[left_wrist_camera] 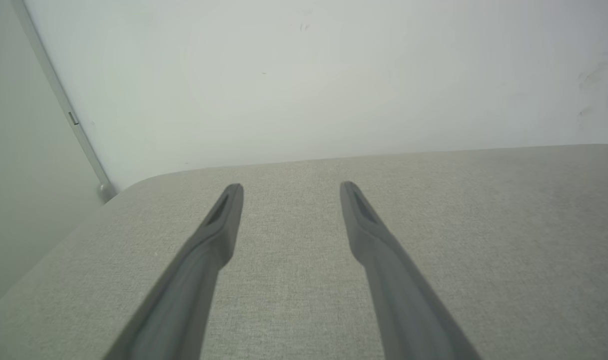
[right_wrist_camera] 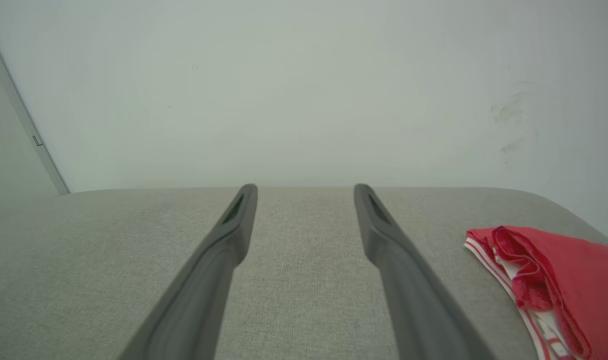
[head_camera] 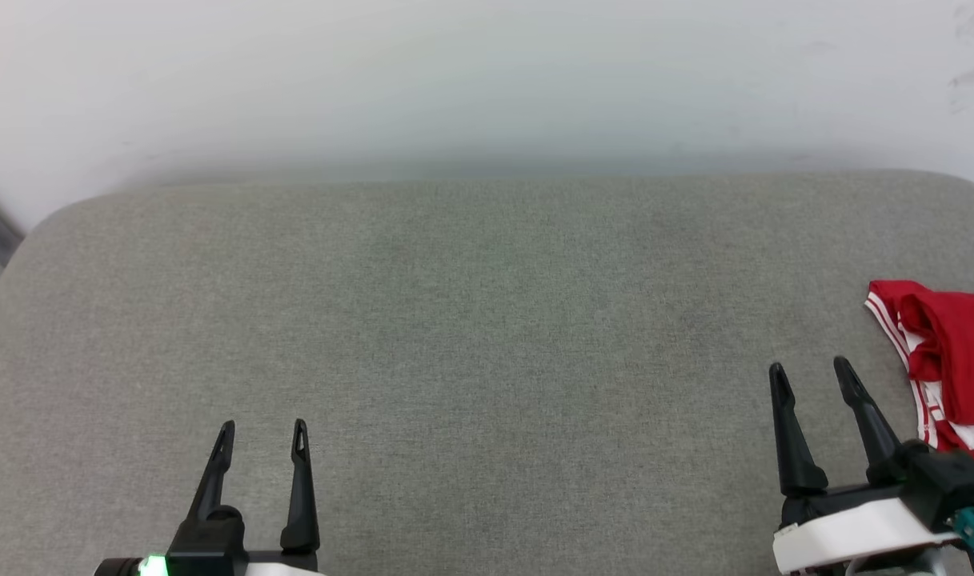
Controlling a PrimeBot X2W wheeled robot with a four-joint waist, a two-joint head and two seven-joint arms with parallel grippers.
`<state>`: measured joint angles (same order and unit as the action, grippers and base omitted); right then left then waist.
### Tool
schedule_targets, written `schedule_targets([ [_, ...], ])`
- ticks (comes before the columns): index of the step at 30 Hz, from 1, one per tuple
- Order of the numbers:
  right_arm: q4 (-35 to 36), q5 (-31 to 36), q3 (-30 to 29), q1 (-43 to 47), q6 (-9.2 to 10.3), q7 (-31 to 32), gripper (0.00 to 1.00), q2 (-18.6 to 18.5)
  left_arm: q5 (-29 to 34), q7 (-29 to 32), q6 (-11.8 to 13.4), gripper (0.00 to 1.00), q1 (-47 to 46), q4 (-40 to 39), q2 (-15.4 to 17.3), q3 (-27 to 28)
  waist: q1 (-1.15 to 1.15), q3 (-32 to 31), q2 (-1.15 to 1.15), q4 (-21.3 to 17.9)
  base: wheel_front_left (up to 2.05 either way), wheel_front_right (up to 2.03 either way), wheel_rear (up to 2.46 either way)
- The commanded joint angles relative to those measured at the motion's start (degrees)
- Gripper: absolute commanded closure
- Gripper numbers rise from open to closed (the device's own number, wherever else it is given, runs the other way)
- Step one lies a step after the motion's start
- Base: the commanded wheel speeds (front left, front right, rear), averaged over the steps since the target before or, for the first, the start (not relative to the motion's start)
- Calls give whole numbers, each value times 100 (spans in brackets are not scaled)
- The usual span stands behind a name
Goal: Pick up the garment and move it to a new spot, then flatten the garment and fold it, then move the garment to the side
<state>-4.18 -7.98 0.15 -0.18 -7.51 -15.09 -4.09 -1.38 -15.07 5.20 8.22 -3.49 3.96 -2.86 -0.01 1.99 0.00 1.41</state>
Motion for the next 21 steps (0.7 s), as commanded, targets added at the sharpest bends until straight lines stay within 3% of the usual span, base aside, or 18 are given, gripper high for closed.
schedule_targets([
  [1, 57, 15, -45, 145, 5, -6, 0, 48, -30, -13, -25, 0, 93, 19, -6, 1, 1, -62, 0, 35, 0, 0, 0],
  [16, 250, -15, -155, 659, 5, -7, 0, 131, -76, -13, -172, 0, 223, 126, -29, 70, 1, -243, 0, 139, 0, 0, 0],
  [17, 220, -5, -150, 601, 0, 0, 100, 102, -60, 1, -166, 100, 183, 124, -24, 61, 1, -243, 0, 139, 0, 0, 0],
  [21, 28, -156, -127, 647, 0, 27, 100, 103, -223, 34, -182, 100, 218, 326, -42, 40, 1, -244, 0, 138, 0, 0, 0],
])
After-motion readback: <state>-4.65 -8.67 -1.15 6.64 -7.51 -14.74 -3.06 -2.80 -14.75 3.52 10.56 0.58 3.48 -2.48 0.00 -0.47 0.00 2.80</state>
